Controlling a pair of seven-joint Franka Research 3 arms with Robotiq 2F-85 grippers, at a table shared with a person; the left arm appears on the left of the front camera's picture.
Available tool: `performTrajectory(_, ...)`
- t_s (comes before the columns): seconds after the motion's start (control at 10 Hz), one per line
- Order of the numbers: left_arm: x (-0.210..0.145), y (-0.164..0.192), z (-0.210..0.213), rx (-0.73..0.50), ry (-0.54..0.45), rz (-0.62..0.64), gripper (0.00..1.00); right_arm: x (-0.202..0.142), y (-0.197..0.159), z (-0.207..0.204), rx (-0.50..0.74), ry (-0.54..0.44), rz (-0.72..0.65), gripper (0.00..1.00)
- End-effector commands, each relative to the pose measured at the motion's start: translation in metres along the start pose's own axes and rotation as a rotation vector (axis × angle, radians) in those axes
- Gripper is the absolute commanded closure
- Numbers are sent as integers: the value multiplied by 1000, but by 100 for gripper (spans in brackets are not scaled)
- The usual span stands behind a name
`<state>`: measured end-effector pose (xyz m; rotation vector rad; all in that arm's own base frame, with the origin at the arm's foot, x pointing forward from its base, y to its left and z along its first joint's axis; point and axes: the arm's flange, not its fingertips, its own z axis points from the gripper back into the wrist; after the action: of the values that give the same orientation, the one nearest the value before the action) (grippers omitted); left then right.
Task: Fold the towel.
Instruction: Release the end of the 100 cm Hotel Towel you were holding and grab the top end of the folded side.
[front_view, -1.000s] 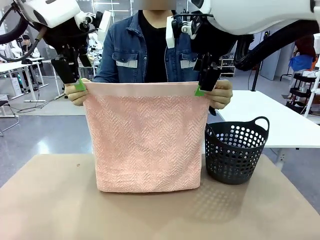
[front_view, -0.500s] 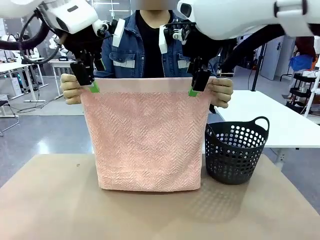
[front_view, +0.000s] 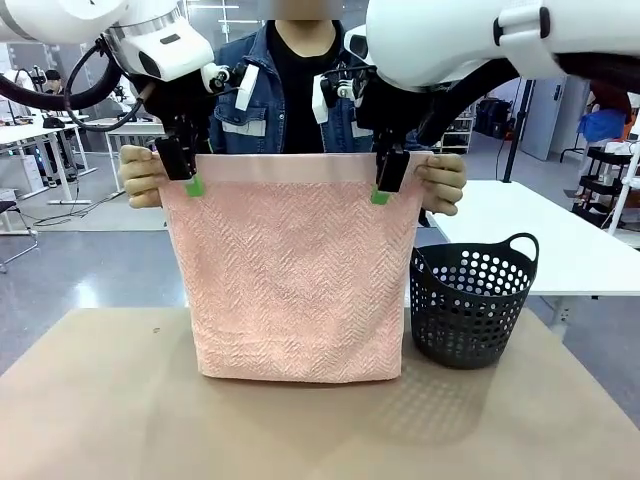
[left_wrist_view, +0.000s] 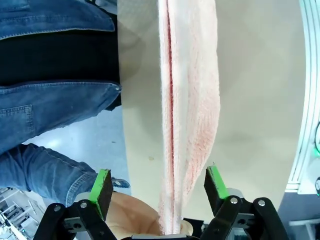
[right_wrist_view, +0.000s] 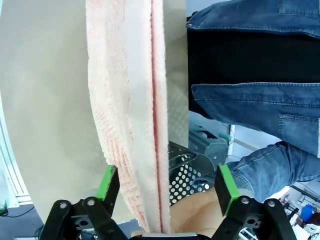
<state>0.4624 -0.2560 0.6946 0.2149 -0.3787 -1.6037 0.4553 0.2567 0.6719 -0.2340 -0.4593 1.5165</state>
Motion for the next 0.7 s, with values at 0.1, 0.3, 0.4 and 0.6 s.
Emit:
performTrajectory(0.1,-2,4,4,-59,-5,5,63,1,-2,1,22,13,-13,69)
performTrajectory(0.3,-4,3,3,-62,-3,7,100,1,-2,1,19,8,-20,100)
performTrajectory(0.4,-5,2,3,-65,-7,7,100,2,-1,0,22,7,-22,100)
performTrajectory(0.6,-6,2,4,-67,-9,12,100,3,-2,-1,23,12,-23,100)
